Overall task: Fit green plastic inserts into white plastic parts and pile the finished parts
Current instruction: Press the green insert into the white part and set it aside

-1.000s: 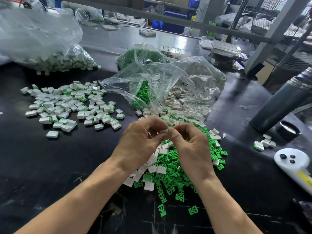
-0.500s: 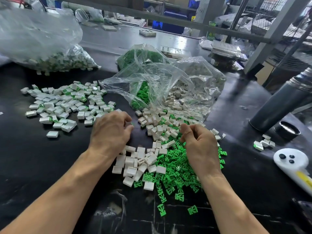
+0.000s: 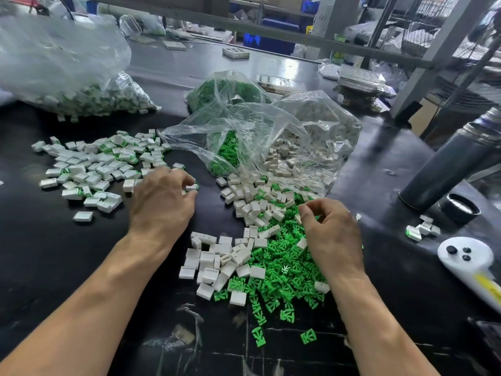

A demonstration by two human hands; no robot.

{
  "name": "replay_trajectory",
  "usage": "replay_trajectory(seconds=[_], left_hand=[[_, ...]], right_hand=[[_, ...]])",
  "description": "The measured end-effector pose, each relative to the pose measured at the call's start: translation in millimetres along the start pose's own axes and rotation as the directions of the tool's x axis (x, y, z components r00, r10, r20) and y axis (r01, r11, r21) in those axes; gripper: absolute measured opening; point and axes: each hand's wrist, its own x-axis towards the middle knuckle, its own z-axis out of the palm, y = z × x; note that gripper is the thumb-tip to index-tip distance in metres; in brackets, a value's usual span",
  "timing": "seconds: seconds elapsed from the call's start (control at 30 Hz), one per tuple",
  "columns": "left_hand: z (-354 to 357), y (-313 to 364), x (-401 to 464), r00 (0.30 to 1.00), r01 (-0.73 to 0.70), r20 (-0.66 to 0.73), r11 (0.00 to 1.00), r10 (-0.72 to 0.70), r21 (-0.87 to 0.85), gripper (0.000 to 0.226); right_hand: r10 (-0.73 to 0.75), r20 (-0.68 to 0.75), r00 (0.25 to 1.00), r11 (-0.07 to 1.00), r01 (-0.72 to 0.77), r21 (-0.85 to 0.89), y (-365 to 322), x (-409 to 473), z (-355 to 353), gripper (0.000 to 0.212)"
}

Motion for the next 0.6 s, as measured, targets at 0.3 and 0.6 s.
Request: replay_trajectory(seconds=[0.3,0.6], left_hand=[[23,23,-15,0.874,-0.193,0.411,0.961,0.260,-0.199,0.059],[16,29,-24,0.895,-0.145,0.359,0.933,0.266,-0.330,0.036]], right_hand=[[-0.084,0.124,0.989,0.961,0.113,-0.250,-3,1,6,0.025],[-0.085,0.121,0.989,0.936,0.121,-0.330,-3,2,15,0.005]])
